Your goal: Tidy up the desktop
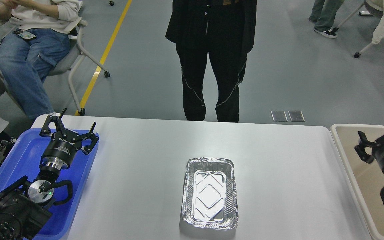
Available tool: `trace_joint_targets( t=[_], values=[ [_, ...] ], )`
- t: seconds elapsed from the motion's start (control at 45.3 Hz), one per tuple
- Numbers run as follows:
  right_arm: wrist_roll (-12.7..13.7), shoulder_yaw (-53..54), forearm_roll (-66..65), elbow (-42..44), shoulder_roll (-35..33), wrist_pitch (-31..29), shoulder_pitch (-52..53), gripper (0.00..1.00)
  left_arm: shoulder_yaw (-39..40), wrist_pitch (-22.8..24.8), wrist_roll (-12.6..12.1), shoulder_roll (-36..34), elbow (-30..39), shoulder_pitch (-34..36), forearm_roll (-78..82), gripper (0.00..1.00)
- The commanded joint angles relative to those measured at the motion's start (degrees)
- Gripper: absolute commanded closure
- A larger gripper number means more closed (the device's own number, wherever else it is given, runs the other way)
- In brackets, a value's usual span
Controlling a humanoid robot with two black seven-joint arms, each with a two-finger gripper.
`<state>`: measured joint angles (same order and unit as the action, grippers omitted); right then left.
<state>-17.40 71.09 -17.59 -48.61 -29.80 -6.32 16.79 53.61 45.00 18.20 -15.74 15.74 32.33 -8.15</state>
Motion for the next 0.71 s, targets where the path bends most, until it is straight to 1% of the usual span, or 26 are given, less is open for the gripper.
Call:
trace_joint_targets(
  t=[0.0, 0.11, 0.177, 0.309, 0.684],
  values=[
    [-4.9, 3.9, -6.0, -5.8, 6.3, -0.3, -2.6, 0.00, 0.0, 0.0, 0.0, 0.0, 0.0, 0.0, 0.1, 0.00],
    [-7.7, 2.2, -6.0, -4.8, 8.5, 0.1, -2.3, 0.00, 0.0, 0.0, 0.0, 0.0, 0.0, -0.1, 0.1, 0.00],
    [-8.6, 2.0, -6.0, -3.8, 10.6, 0.4, -2.0, 0.00, 0.0, 0.0, 0.0, 0.0, 0.1, 0.0, 0.1, 0.00],
    [-8.8, 1.9, -6.0, -1.2, 13.0, 0.8, -1.1, 0.00, 0.0, 0.0, 0.0, 0.0, 0.0, 0.0, 0.1, 0.00],
    [-8.7, 0.0, -6.0, -1.1, 13.2, 0.8, 0.1, 0.00, 0.0, 0.0, -0.1, 0.0, 0.0, 0.0, 0.1, 0.00]
  ],
)
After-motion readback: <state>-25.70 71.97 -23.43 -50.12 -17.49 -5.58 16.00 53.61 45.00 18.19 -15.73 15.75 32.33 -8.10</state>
